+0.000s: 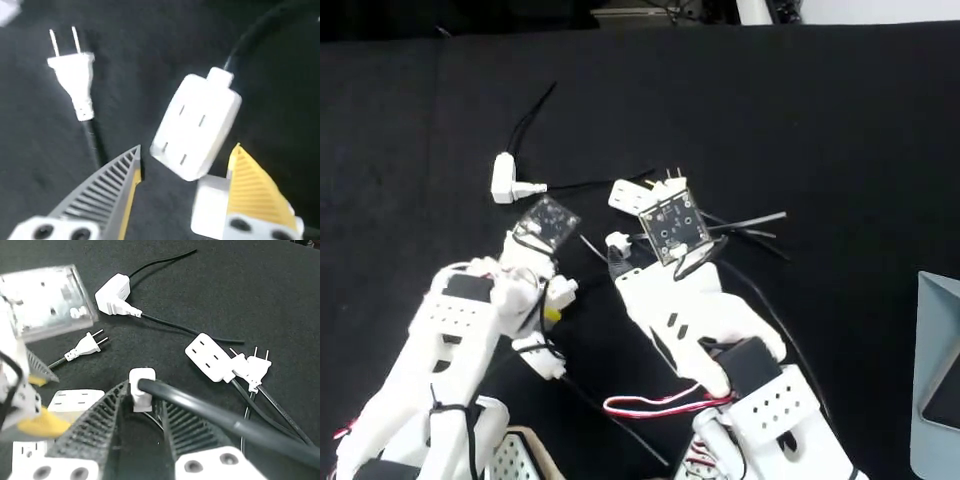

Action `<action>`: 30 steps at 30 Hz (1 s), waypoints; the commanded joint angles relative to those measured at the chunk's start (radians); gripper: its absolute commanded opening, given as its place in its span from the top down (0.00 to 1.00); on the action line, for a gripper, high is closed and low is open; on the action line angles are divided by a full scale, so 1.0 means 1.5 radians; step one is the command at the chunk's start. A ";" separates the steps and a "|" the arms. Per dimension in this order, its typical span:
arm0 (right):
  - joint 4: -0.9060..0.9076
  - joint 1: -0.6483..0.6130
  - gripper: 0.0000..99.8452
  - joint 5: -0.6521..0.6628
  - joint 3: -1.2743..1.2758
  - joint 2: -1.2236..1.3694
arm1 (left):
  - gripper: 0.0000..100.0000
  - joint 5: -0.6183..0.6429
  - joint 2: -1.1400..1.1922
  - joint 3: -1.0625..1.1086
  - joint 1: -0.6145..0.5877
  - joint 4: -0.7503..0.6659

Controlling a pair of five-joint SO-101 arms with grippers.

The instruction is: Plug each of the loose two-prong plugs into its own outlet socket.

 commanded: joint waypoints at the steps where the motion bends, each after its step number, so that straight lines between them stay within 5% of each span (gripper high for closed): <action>1: 0.002 0.006 0.99 0.004 -0.021 -0.007 | 0.73 0.039 -0.009 -0.116 -0.038 0.064; 6: 0.001 0.006 0.99 0.004 -0.022 -0.007 | 0.72 0.039 -0.008 -0.186 -0.038 0.133; 13: 0.001 0.006 0.99 0.004 -0.022 -0.007 | 0.65 0.008 0.027 -0.173 -0.016 0.099; 21: 0.001 0.006 0.99 0.004 -0.022 -0.007 | 0.65 0.007 0.259 -0.272 -0.004 0.071; 30: 0.001 0.007 0.99 0.004 -0.022 -0.007 | 0.75 0.006 0.398 -0.361 0.080 0.123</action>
